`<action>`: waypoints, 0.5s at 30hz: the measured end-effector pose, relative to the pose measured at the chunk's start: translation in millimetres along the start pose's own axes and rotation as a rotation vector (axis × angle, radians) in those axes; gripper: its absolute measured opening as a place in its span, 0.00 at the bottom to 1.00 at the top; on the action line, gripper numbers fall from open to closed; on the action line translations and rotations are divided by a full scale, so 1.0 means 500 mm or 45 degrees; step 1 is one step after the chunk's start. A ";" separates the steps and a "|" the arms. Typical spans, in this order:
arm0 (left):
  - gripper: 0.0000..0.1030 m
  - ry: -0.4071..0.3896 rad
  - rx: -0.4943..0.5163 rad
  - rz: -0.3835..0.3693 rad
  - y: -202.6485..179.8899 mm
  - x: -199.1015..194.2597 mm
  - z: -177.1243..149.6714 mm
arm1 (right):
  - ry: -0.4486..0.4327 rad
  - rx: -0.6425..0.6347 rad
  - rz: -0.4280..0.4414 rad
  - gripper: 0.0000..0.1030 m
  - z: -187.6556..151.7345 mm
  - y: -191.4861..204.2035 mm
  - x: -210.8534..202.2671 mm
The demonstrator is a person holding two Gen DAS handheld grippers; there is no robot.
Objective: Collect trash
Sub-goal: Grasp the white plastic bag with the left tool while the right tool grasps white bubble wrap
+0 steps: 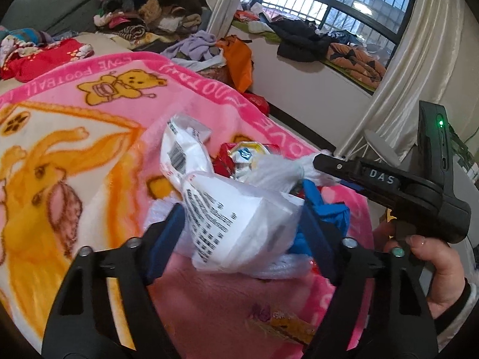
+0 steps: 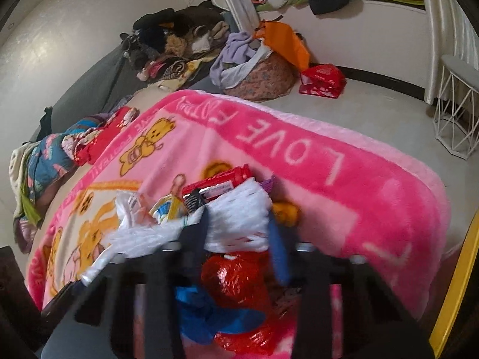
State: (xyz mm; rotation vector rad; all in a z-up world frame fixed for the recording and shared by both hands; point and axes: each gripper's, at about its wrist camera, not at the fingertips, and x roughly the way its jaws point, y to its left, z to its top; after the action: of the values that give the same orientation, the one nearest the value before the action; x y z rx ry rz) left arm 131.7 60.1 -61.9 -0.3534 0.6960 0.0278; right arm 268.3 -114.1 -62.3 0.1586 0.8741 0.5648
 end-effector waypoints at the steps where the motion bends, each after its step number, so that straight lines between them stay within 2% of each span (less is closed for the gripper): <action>1: 0.61 -0.004 0.008 0.005 -0.003 -0.002 -0.001 | -0.013 -0.009 0.002 0.20 0.000 0.002 -0.004; 6: 0.48 -0.015 0.000 0.014 -0.004 -0.008 -0.003 | -0.129 -0.058 -0.019 0.17 -0.014 0.017 -0.050; 11: 0.35 -0.054 -0.022 0.030 0.008 -0.031 0.001 | -0.245 -0.014 -0.011 0.16 -0.013 0.013 -0.106; 15: 0.29 -0.105 -0.052 0.037 0.024 -0.061 0.011 | -0.336 0.005 -0.026 0.16 -0.020 0.007 -0.156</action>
State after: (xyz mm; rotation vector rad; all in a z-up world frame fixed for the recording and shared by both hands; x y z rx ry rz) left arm 110.0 76.0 -42.3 -0.3791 0.6193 0.0835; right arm 219.9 -153.6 -14.2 0.2222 0.6200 0.5096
